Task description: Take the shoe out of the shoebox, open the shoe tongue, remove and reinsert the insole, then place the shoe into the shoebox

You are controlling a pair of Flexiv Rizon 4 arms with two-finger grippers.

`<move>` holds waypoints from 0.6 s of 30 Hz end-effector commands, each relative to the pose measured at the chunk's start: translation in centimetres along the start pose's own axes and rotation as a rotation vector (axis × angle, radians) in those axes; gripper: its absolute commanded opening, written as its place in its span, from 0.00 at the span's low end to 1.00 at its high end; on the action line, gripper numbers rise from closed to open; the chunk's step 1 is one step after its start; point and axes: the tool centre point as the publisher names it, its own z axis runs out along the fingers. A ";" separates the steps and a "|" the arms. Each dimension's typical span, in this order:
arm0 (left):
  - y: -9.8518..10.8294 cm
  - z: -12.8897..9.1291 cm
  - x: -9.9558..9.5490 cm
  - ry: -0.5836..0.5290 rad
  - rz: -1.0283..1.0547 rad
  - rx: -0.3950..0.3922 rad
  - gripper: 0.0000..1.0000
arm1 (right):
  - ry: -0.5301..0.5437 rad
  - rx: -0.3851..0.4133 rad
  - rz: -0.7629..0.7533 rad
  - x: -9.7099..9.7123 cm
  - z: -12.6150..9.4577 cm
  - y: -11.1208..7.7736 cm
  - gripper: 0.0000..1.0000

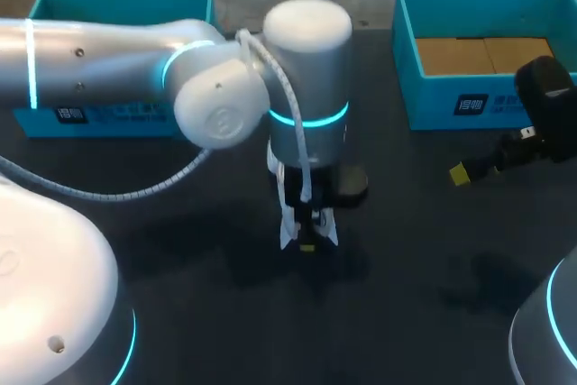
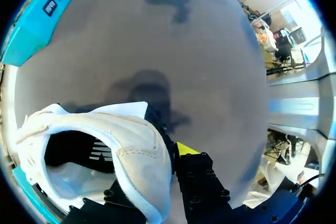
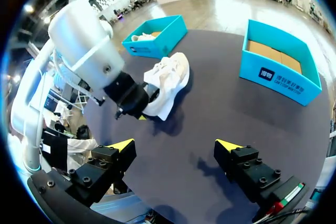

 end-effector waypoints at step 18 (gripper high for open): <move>2.0 -15.2 2.7 0.018 0.053 0.056 0.00 | -0.001 -0.003 0.001 0.0 0.0 -0.2 1.00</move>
